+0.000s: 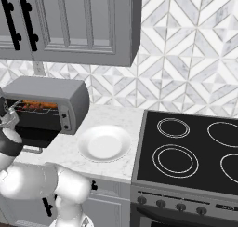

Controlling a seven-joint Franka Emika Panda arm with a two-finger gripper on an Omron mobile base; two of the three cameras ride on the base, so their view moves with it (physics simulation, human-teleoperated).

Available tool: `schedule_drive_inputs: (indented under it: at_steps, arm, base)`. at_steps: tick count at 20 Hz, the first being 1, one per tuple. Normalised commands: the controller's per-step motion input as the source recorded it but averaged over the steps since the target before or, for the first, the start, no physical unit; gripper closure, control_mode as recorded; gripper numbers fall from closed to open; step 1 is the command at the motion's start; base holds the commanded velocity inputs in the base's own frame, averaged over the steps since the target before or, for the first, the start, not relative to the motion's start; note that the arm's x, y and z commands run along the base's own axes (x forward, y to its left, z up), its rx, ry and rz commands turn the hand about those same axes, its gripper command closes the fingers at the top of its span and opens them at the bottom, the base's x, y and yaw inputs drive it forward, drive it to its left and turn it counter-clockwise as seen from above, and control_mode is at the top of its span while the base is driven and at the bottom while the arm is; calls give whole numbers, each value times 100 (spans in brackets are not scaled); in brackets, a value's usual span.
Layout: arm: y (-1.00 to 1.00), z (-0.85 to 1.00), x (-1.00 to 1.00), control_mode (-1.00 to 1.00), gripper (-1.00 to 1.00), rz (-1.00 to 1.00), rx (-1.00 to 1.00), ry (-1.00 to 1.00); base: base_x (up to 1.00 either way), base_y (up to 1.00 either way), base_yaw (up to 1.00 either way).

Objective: Pick up the kebab skewer and baguette bread, and place them inside the toaster oven. Close the toaster oven door and start by setting the timer.

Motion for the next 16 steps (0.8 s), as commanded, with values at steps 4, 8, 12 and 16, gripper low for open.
schedule_drive_inputs:
  at_steps: [4,8,12,16]
  arm:
    - [0,0,-91,-100,-100,65,0,0]
    - [-1,-1,-34,-100,-100,94,0,1]
    - [0,-10,-6,-100,-100,90,0,7]
    - [0,-23,43,-100,-100,59,-1,18]
  base:
    - [0,0,0]
    - [0,0,0]
    - [0,0,0]
    - [0,0,0]
